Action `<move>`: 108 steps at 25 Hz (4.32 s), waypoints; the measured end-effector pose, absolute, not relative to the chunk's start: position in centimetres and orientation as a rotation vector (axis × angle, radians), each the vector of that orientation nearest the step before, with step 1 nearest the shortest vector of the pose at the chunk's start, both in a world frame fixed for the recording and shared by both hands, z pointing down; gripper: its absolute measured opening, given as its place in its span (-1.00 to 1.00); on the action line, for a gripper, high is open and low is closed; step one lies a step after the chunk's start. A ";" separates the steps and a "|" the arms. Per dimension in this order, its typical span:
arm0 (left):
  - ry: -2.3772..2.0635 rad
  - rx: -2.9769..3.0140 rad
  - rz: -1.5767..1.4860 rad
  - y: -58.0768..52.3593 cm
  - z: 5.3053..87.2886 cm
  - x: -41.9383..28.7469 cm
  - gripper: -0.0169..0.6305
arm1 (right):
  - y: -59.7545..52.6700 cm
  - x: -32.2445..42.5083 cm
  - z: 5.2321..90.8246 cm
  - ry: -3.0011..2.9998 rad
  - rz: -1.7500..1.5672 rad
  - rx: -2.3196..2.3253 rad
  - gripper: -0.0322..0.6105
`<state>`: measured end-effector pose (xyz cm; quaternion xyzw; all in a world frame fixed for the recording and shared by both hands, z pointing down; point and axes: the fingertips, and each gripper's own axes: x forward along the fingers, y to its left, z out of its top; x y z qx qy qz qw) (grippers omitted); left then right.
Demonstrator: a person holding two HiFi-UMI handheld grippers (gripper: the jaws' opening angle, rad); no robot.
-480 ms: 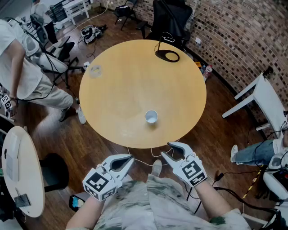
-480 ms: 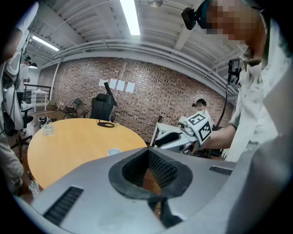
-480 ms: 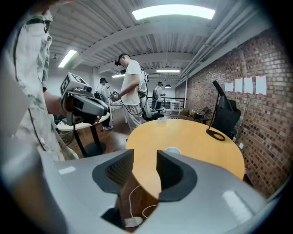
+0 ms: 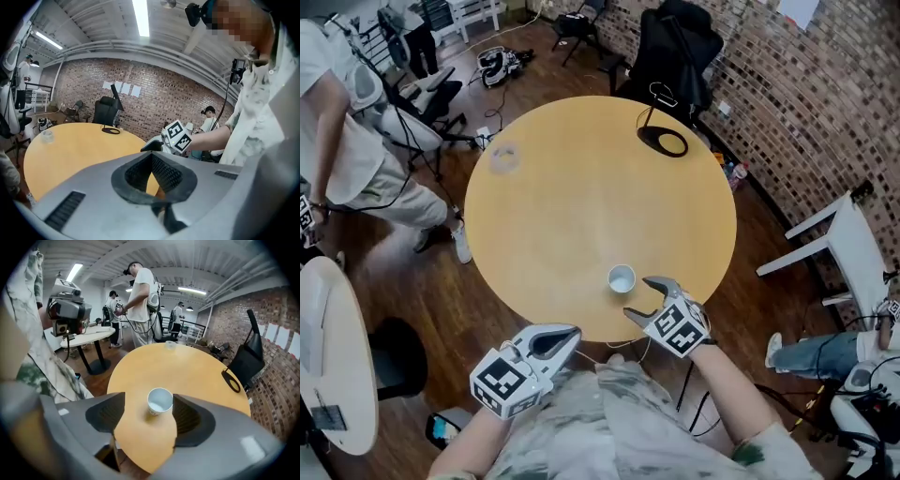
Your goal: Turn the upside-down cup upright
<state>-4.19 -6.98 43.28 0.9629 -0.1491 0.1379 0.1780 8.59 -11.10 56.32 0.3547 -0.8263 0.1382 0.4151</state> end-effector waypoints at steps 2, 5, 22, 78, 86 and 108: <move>-0.446 2.711 0.362 -8.2 43.2 -5.0 -0.93 | -12.9 8.3 57.5 -2.034 0.345 0.826 0.15; -0.448 2.706 0.352 -9.6 43.5 -6.0 -0.93 | -14.8 7.7 60.1 -1.959 0.358 0.721 0.26; -0.468 2.649 0.383 -12.5 45.3 -9.7 -0.93 | -17.2 7.3 66.7 -1.705 0.378 0.451 0.26; -0.555 2.587 0.402 -11.4 45.9 -5.5 -0.93 | -16.1 10.1 69.0 -1.714 0.235 0.397 0.36; -0.585 2.554 0.401 -11.1 46.8 -8.3 -0.93 | -16.5 9.7 71.8 -1.608 0.218 0.327 0.00; -0.520 2.596 0.516 -9.8 46.3 -6.8 -0.93 | -19.2 9.3 66.0 -2.254 0.345 1.025 -0.02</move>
